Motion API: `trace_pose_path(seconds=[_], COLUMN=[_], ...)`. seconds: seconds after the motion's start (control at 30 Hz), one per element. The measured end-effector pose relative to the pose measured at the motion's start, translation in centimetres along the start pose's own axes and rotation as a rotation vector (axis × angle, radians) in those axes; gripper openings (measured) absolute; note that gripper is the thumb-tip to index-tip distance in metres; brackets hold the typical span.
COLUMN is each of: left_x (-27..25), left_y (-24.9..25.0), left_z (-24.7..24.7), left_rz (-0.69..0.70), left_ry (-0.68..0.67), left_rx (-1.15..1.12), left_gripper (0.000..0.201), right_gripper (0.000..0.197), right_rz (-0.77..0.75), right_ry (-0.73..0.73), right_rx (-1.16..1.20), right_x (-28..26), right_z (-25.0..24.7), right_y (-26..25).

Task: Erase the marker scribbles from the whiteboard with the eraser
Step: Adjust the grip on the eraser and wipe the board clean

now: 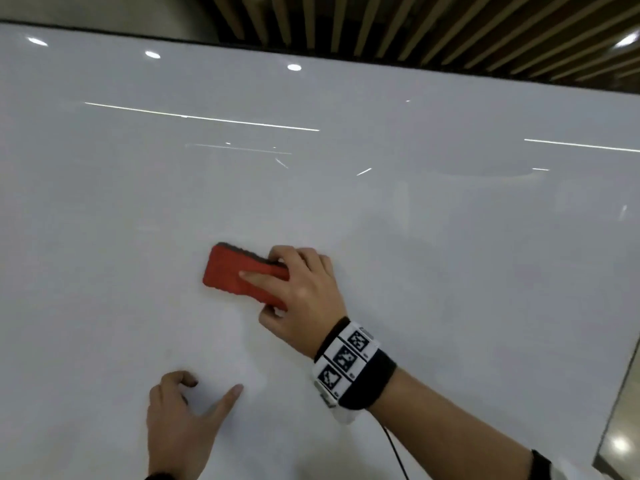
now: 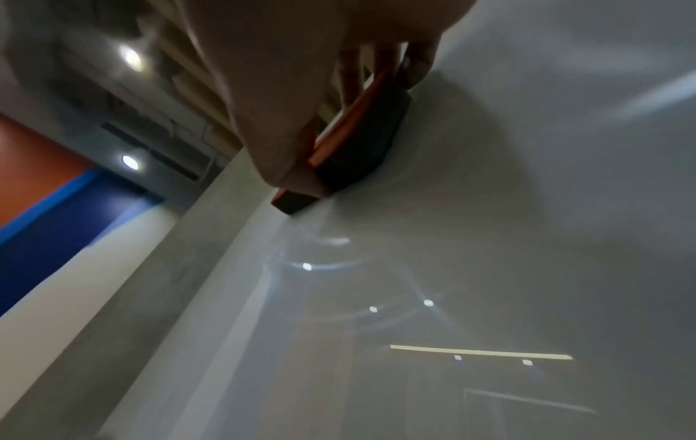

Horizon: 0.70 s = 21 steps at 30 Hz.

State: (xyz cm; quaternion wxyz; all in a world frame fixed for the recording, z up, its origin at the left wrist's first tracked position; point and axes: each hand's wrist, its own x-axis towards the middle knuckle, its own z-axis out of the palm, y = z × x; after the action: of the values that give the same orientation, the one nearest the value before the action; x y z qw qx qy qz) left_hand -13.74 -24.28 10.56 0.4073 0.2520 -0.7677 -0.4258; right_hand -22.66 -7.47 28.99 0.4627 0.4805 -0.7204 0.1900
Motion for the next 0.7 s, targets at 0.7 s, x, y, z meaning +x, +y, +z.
trace_pose_path(seconds=[0.7], left_x=[3.1], left_y=[11.7], left_z=[-1.9], left_rz=[0.378], left_ry=[0.078], left_rx=[-0.065], left_gripper=[0.045], right_gripper=[0.058], right_rz=[0.334], right_ry=[0.385], right_rx=[-0.120], right_x=[2.2], right_z=[-16.5], right_y=[14.0])
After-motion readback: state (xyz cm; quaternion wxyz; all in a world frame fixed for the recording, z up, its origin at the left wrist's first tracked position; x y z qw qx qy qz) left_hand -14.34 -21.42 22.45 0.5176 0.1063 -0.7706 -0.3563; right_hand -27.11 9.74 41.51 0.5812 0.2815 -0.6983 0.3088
